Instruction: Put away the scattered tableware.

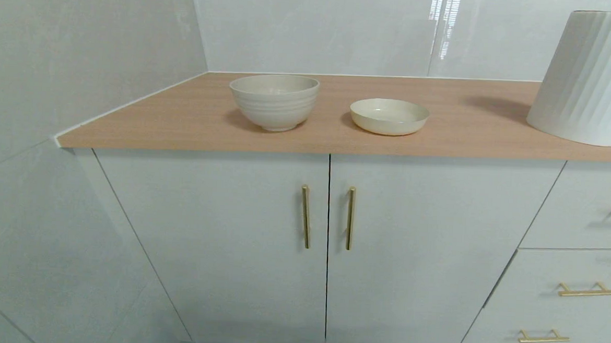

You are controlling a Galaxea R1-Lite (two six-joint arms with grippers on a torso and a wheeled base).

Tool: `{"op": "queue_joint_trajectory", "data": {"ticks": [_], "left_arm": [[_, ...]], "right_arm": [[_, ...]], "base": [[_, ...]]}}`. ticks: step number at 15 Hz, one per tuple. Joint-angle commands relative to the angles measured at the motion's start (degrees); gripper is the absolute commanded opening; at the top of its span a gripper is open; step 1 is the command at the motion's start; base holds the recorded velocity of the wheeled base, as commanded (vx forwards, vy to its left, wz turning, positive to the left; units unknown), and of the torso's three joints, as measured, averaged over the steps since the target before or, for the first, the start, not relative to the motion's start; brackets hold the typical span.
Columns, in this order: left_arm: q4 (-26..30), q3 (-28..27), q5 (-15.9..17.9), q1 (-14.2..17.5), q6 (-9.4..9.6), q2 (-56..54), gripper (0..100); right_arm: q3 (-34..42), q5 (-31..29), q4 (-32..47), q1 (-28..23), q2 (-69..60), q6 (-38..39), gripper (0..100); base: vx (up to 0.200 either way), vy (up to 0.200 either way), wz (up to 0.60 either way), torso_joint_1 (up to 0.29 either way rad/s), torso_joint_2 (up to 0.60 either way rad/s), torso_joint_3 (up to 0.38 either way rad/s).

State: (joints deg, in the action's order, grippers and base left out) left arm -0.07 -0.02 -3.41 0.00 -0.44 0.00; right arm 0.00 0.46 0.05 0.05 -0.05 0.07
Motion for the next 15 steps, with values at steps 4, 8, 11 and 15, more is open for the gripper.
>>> {"op": "queue_joint_trajectory", "data": {"ticks": [4,8,11,15], "left_arm": [[-0.01,-0.06,-0.01,0.0,0.0,0.0,100],[-0.01,0.02,-0.01,0.0,0.0,0.0,100],[-0.01,0.02,-0.01,0.0,0.0,0.0,100],[-0.01,0.02,-0.01,0.0,0.0,0.0,100]], "right_arm": [[-20.65,4.55,0.48,1.71,15.61,6.69,100],[-32.61,13.34,-1.1,5.75,48.65,3.09,100],[-40.61,12.37,-7.08,18.06,69.57,4.94,100],[-48.16,13.95,-20.7,35.02,88.55,17.33,100]], "base": [[0.0,0.0,0.0,0.0,0.0,0.0],[0.0,0.0,0.0,0.0,0.0,0.0],[0.0,0.0,0.0,0.0,0.0,0.0],[0.0,0.0,0.0,0.0,0.0,0.0]]}}
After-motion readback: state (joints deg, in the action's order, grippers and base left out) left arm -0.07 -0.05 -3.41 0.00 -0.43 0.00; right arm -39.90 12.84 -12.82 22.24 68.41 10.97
